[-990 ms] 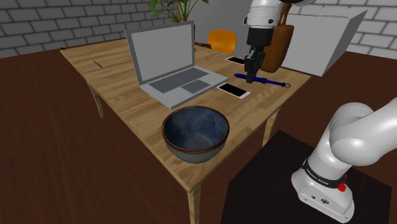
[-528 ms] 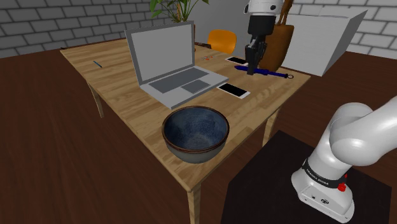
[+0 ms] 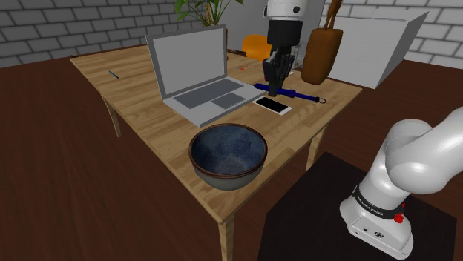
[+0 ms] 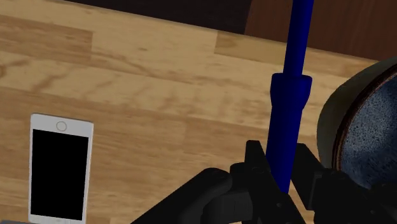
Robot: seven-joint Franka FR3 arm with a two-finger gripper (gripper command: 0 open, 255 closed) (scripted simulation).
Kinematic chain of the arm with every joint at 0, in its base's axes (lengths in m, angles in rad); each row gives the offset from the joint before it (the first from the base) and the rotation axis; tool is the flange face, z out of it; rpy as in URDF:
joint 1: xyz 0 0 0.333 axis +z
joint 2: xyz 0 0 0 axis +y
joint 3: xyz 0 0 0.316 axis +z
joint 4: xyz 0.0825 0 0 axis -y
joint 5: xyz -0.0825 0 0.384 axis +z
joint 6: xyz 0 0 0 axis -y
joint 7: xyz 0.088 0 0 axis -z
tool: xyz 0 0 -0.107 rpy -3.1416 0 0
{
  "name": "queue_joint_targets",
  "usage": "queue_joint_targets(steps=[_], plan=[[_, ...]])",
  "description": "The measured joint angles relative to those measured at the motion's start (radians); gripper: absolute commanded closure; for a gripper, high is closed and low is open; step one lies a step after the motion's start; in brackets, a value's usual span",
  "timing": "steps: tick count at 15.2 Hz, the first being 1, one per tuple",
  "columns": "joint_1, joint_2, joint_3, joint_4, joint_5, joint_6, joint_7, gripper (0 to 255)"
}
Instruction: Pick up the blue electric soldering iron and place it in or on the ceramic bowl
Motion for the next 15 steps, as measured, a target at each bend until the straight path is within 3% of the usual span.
queue_joint_targets(steps=[7,13,15], plan=[[0.039,0.133,0.148,0.122,0.038,0.045,0.179,255],[0.066,0.278,0.262,0.264,0.02,0.073,0.329,255],[0.069,0.293,0.274,0.26,0.018,0.093,0.342,255]])
